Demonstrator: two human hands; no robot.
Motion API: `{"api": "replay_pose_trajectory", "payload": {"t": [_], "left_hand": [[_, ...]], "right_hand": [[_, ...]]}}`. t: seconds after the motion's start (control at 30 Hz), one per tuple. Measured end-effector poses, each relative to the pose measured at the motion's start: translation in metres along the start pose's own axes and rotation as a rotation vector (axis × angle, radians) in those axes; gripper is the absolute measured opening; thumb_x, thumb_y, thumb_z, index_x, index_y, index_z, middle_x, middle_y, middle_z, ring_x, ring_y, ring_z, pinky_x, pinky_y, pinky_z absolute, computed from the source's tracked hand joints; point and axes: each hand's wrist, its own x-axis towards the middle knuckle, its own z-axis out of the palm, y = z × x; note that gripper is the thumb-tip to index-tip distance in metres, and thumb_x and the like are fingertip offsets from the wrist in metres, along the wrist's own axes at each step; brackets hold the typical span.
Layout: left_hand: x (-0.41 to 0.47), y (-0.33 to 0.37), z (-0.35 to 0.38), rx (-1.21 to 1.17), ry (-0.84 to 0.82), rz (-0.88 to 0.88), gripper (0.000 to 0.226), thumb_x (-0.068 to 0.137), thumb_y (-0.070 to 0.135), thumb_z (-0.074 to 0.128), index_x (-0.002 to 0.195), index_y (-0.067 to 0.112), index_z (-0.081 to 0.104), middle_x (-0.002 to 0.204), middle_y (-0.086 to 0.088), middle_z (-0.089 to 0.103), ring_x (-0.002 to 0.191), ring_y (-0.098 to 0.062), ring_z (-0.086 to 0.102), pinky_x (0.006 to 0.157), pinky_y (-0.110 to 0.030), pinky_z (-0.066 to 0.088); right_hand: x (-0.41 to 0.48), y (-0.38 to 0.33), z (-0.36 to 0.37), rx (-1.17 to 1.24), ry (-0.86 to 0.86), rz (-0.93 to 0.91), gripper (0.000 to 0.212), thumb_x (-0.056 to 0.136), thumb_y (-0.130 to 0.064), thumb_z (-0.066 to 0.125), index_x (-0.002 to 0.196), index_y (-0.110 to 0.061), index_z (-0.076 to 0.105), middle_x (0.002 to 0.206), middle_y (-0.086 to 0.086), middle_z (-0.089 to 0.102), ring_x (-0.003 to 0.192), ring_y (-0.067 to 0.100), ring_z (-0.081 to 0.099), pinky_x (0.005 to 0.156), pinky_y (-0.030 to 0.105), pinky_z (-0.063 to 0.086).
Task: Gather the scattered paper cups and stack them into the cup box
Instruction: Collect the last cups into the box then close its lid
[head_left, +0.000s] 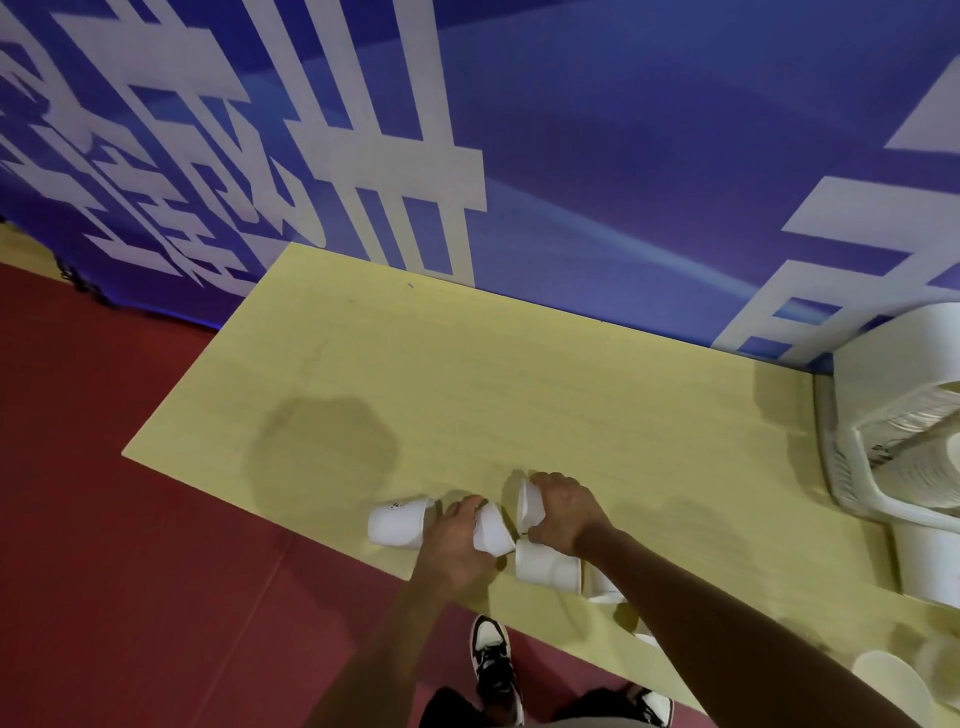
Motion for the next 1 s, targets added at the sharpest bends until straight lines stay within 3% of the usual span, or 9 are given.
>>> {"api": "replay_pose_trajectory", "payload": {"t": [0.23,0.33,0.47,0.77,0.87,1.0], "left_hand": [[0.002,0.006,-0.007,-0.095,-0.001,-0.058,0.084,0.069,0.037,0.071,0.143,0.019,0.038,0.132,0.002,0.052,0.123,-0.020,0.045,0.111,-0.039,0.032],[0.009,0.015,-0.019,-0.221,0.049,-0.075,0.077,0.073,0.029,0.077,0.140,0.020,0.041,0.125,0.005,0.055,0.114,-0.016,0.053,0.095,-0.028,0.043],[0.020,0.041,-0.031,-0.246,0.126,-0.021,0.070,0.073,0.027,0.078,0.135,0.020,0.046,0.119,0.004,0.057,0.106,-0.014,0.056,0.083,-0.024,0.043],[0.041,0.167,0.011,-0.344,-0.093,0.140,0.065,0.070,0.029,0.081,0.126,0.035,0.048,0.112,0.009,0.062,0.098,-0.009,0.063,0.074,-0.035,0.057],[0.045,0.219,0.034,-0.321,-0.127,0.219,0.064,0.071,0.027,0.082,0.127,0.030,0.049,0.118,0.005,0.061,0.100,-0.011,0.062,0.080,-0.032,0.055],[0.047,0.290,0.068,-0.265,-0.175,0.325,0.067,0.074,0.025,0.081,0.131,0.026,0.047,0.120,0.005,0.057,0.101,-0.014,0.059,0.078,-0.025,0.050]], "right_hand": [[-0.004,0.005,-0.010,0.107,0.123,-0.023,0.073,0.079,-0.035,0.073,0.143,-0.014,0.046,0.131,0.008,0.057,0.118,0.029,0.056,0.097,0.034,0.046],[-0.010,0.017,-0.025,0.214,0.152,-0.002,0.071,0.076,-0.035,0.077,0.138,-0.014,0.050,0.125,0.006,0.058,0.115,0.027,0.055,0.094,0.031,0.045],[-0.022,0.044,-0.049,0.331,0.242,0.039,0.067,0.074,-0.033,0.081,0.132,-0.015,0.053,0.120,0.004,0.059,0.109,0.023,0.057,0.088,0.029,0.046],[-0.103,0.150,-0.093,0.391,0.434,0.198,0.071,0.073,-0.041,0.083,0.133,-0.017,0.054,0.122,0.004,0.062,0.103,0.019,0.057,0.081,0.026,0.045],[-0.139,0.190,-0.108,0.479,0.554,0.303,0.070,0.075,-0.039,0.083,0.134,-0.017,0.053,0.126,0.004,0.059,0.106,0.021,0.056,0.086,0.029,0.047],[-0.186,0.244,-0.126,0.553,0.719,0.388,0.065,0.077,-0.037,0.082,0.132,-0.015,0.055,0.127,0.009,0.055,0.114,0.028,0.056,0.094,0.032,0.044]]}}
